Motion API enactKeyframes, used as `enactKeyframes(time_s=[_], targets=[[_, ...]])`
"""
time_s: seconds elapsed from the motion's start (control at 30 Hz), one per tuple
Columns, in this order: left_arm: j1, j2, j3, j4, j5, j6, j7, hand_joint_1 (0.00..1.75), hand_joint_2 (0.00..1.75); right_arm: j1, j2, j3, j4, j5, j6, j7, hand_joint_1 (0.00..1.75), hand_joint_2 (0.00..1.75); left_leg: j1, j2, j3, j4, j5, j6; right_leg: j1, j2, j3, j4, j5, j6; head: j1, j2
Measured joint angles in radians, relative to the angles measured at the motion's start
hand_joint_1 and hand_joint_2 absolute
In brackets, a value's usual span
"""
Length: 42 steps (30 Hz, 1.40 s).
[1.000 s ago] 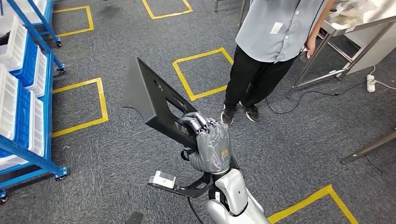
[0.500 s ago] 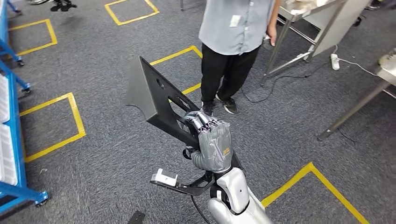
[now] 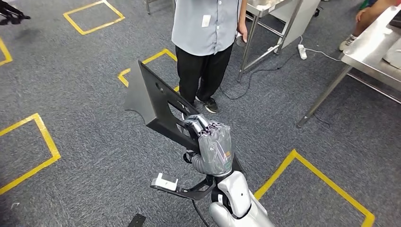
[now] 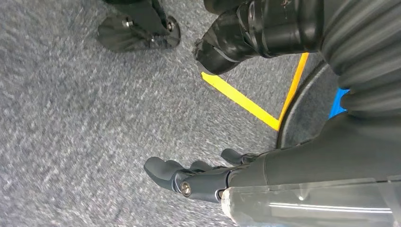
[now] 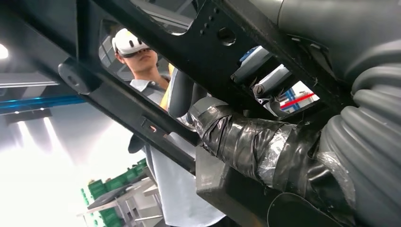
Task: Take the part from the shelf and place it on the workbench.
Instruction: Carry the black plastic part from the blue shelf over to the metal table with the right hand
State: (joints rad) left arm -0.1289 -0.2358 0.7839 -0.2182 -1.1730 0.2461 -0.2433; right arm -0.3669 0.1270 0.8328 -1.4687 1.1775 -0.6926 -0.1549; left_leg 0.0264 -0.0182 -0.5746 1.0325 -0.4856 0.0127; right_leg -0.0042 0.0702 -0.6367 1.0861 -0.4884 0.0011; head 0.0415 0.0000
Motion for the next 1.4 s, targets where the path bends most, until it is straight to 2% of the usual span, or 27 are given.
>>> enactKeyframes(time_s=[0.07, 0.13, 0.17, 0.2, 0.23, 0.3, 0.37, 0.43, 0.5, 0.57, 0.63, 0.67, 0.7, 0.73, 0.8, 0.87, 0.9, 0.97, 1.03, 1.1, 1.13, 1.17, 1.2, 1.23, 1.3, 1.33, 1.4], targets=[[0.003, -0.001, 0.000, 0.000, 0.000, -0.002, -0.002, 0.00, 1.75, -0.001, -0.001, 0.000, 0.000, 0.001, 0.000, 0.000, 1.75, 1.75, -0.002, 0.021, 0.001, -0.003, 0.000, 0.009, -0.001, -0.050, -0.050, 0.107, -0.056, 0.009, 0.003, 0.000], [0.006, 0.000, 0.000, 0.000, 0.000, -0.002, -0.002, 0.00, 1.75, 0.000, -0.002, 0.001, 0.001, 0.001, 0.000, 0.000, 1.75, 1.75, -0.005, 0.045, 0.002, -0.003, -0.002, 0.013, -0.003, -0.062, -0.106, 0.218, -0.095, 0.013, 0.003, 0.000], [0.006, 0.001, 0.000, 0.000, 0.000, -0.002, -0.002, 0.00, 1.75, 0.000, -0.003, 0.001, 0.002, 0.001, 0.000, 0.001, 1.75, 1.75, -0.006, 0.057, 0.003, -0.003, -0.004, 0.014, -0.003, -0.064, -0.114, 0.232, -0.089, 0.013, 0.003, 0.000], [0.005, 0.001, 0.000, 0.000, 0.000, -0.002, -0.003, 0.00, 1.75, 0.000, -0.004, 0.001, 0.002, 0.002, 0.000, 0.001, 1.75, 1.75, -0.007, 0.067, 0.004, -0.002, -0.005, 0.014, -0.002, -0.067, -0.102, 0.207, -0.066, 0.010, 0.003, 0.000], [0.004, 0.001, 0.000, 0.000, 0.000, -0.002, -0.003, 0.00, 1.75, -0.001, -0.004, 0.001, 0.002, 0.002, 0.000, 0.001, 1.75, 1.75, -0.009, 0.077, 0.008, -0.003, -0.008, 0.014, 0.001, -0.076, -0.071, 0.147, -0.030, 0.004, 0.003, 0.000], [0.002, -0.001, 0.000, 0.000, 0.000, -0.002, -0.004, 0.00, 1.75, -0.004, -0.005, 0.001, 0.002, 0.002, 0.000, 0.001, 1.75, 1.75, -0.013, 0.096, 0.015, -0.003, -0.013, 0.010, 0.015, -0.122, -0.003, 0.014, 0.016, -0.014, 0.003, 0.000], [0.002, -0.002, 0.000, 0.000, 0.000, -0.002, -0.004, 0.00, 1.75, -0.007, -0.005, 0.002, 0.002, 0.002, 0.000, 0.001, 1.75, 1.75, -0.016, 0.115, 0.019, -0.004, -0.017, 0.004, 0.029, -0.149, 0.022, -0.042, 0.022, -0.026, 0.003, 0.000], [0.000, -0.001, 0.000, 0.000, 0.000, -0.003, -0.004, 0.00, 1.75, -0.008, -0.004, 0.004, 0.002, 0.002, 0.000, 0.001, 1.75, 1.75, -0.018, 0.133, 0.022, -0.007, -0.021, -0.005, 0.027, -0.128, 0.023, -0.051, 0.026, -0.032, 0.002, 0.000], [-0.002, -0.001, 0.000, 0.000, 0.000, -0.003, -0.004, 0.00, 1.75, -0.009, -0.004, 0.004, 0.002, 0.002, 0.000, 0.001, 1.75, 1.75, -0.016, 0.099, 0.017, 0.018, -0.044, -0.013, 0.017, -0.105, 0.031, -0.065, 0.034, -0.040, 0.002, 0.000], [-0.001, -0.001, 0.000, 0.000, 0.000, -0.004, -0.005, 0.00, 1.75, -0.011, -0.003, 0.006, 0.002, 0.002, 0.000, 0.000, 1.75, 1.75, -0.014, 0.044, -0.025, 0.114, -0.097, -0.019, 0.011, -0.082, 0.035, -0.073, 0.039, -0.047, 0.001, 0.000], [0.003, 0.000, 0.000, 0.000, 0.002, -0.007, -0.005, 0.00, 1.75, -0.011, -0.002, 0.007, 0.003, 0.002, 0.000, 0.000, 1.75, 1.75, -0.012, 0.028, -0.085, 0.233, -0.141, -0.024, 0.010, -0.056, 0.034, -0.070, 0.039, -0.049, 0.001, 0.000], [0.004, 0.000, 0.000, 0.000, 0.003, -0.009, -0.005, 0.00, 1.75, -0.010, -0.002, 0.007, 0.003, 0.002, 0.000, 0.000, 1.75, 1.75, -0.011, 0.027, -0.102, 0.260, -0.139, -0.026, 0.009, -0.041, 0.034, -0.067, 0.038, -0.049, 0.001, 0.000], [0.005, 0.000, 0.000, 0.000, 0.004, -0.010, -0.005, 0.00, 1.75, -0.010, -0.002, 0.007, 0.004, 0.002, 0.000, 0.000, 1.75, 1.75, -0.010, 0.026, -0.102, 0.250, -0.118, -0.028, 0.008, -0.026, 0.033, -0.064, 0.037, -0.047, 0.001, 0.000], [0.005, 0.001, 0.000, 0.000, 0.006, -0.010, -0.005, 0.00, 1.75, -0.010, -0.002, 0.007, 0.005, 0.002, 0.000, 0.000, 1.75, 1.75, -0.007, 0.022, -0.084, 0.203, -0.081, -0.030, 0.006, -0.011, 0.033, -0.058, 0.035, -0.045, 0.001, 0.000], [0.003, 0.002, 0.000, 0.000, 0.007, -0.012, -0.004, 0.00, 1.75, -0.011, -0.002, 0.008, 0.005, 0.002, 0.001, 0.000, 1.75, 1.75, 0.001, -0.020, -0.031, 0.078, -0.023, -0.032, 0.002, 0.015, 0.027, -0.042, 0.028, -0.034, 0.001, 0.000], [0.001, 0.004, 0.000, 0.000, 0.008, -0.014, -0.003, 0.00, 1.75, -0.012, -0.002, 0.009, 0.005, 0.002, 0.001, 0.000, 1.75, 1.75, 0.004, -0.060, -0.006, 0.020, -0.011, -0.026, 0.000, 0.037, 0.015, -0.030, 0.025, -0.021, 0.001, 0.000], [-0.001, 0.004, 0.000, 0.000, 0.008, -0.014, -0.001, 0.00, 1.75, -0.013, -0.002, 0.009, 0.005, 0.002, 0.001, 0.001, 1.75, 1.75, 0.002, -0.062, -0.006, 0.017, -0.013, -0.021, -0.001, 0.047, 0.009, -0.029, 0.028, -0.014, 0.001, 0.000], [-0.003, 0.003, 0.001, 0.000, 0.008, -0.014, 0.000, 0.00, 1.75, -0.013, -0.002, 0.009, 0.005, 0.001, 0.001, 0.001, 1.75, 1.75, 0.003, -0.038, -0.004, 0.011, -0.007, -0.007, -0.002, 0.055, 0.003, -0.030, 0.030, -0.003, 0.002, 0.000], [-0.005, 0.001, 0.001, 0.000, 0.008, -0.014, 0.000, 0.00, 1.75, -0.014, -0.002, 0.010, 0.005, 0.001, 0.001, 0.001, 1.75, 1.75, 0.007, -0.012, 0.002, 0.000, 0.000, 0.007, 0.000, 0.012, -0.019, 0.017, 0.002, 0.007, 0.008, 0.000], [-0.004, 0.000, 0.001, 0.000, 0.008, -0.014, 0.000, 0.00, 1.75, -0.016, -0.002, 0.012, 0.005, 0.001, 0.002, 0.001, 1.75, 1.75, 0.003, 0.013, 0.004, -0.003, 0.000, 0.014, -0.002, -0.045, -0.075, 0.132, -0.056, 0.017, 0.014, 0.000], [-0.002, 0.000, 0.001, 0.000, 0.008, -0.014, 0.001, 0.00, 1.75, -0.016, -0.003, 0.013, 0.005, 0.001, 0.002, 0.001, 1.75, 1.75, 0.002, 0.028, 0.004, -0.003, -0.001, 0.014, -0.005, -0.058, -0.105, 0.191, -0.078, 0.021, 0.014, 0.000], [-0.002, 0.000, 0.001, 0.000, 0.008, -0.014, 0.001, 0.00, 1.75, -0.016, -0.003, 0.014, 0.006, 0.001, 0.002, 0.002, 1.75, 1.75, 0.000, 0.041, 0.005, -0.002, -0.003, 0.015, -0.007, -0.064, -0.123, 0.224, -0.083, 0.023, 0.014, 0.000], [-0.002, 0.001, 0.001, 0.000, 0.008, -0.014, 0.001, 0.00, 1.75, -0.015, -0.004, 0.014, 0.006, 0.001, 0.002, 0.002, 1.75, 1.75, -0.001, 0.054, 0.006, -0.002, -0.005, 0.014, -0.008, -0.067, -0.122, 0.221, -0.070, 0.022, 0.014, 0.000], [-0.004, 0.001, 0.001, 0.000, 0.007, -0.015, 0.001, 0.00, 1.75, -0.016, -0.004, 0.014, 0.007, 0.001, 0.002, 0.002, 1.75, 1.75, -0.001, 0.066, 0.009, -0.002, -0.007, 0.013, -0.008, -0.072, -0.100, 0.179, -0.040, 0.020, 0.014, 0.000], [-0.007, 0.000, 0.001, 0.000, 0.007, -0.017, 0.000, 0.00, 1.75, -0.018, -0.004, 0.015, 0.007, 0.001, 0.002, 0.002, 1.75, 1.75, -0.004, 0.085, 0.018, -0.004, -0.013, 0.009, 0.001, -0.103, -0.026, 0.040, 0.019, 0.006, 0.014, 0.000], [-0.009, 0.000, 0.001, 0.000, 0.007, -0.019, 0.000, 0.00, 1.75, -0.020, -0.004, 0.015, 0.007, 0.001, 0.003, 0.002, 1.75, 1.75, -0.006, 0.094, 0.021, -0.005, -0.016, 0.006, 0.008, -0.120, 0.001, -0.012, 0.033, -0.002, 0.014, 0.000], [-0.011, -0.002, 0.001, 0.000, 0.006, -0.024, -0.002, 0.00, 1.75, -0.022, -0.004, 0.017, 0.007, 0.001, 0.004, 0.002, 1.75, 1.75, -0.008, 0.111, 0.026, -0.008, -0.019, -0.003, 0.020, -0.130, 0.015, -0.046, 0.032, -0.013, 0.014, 0.000]])
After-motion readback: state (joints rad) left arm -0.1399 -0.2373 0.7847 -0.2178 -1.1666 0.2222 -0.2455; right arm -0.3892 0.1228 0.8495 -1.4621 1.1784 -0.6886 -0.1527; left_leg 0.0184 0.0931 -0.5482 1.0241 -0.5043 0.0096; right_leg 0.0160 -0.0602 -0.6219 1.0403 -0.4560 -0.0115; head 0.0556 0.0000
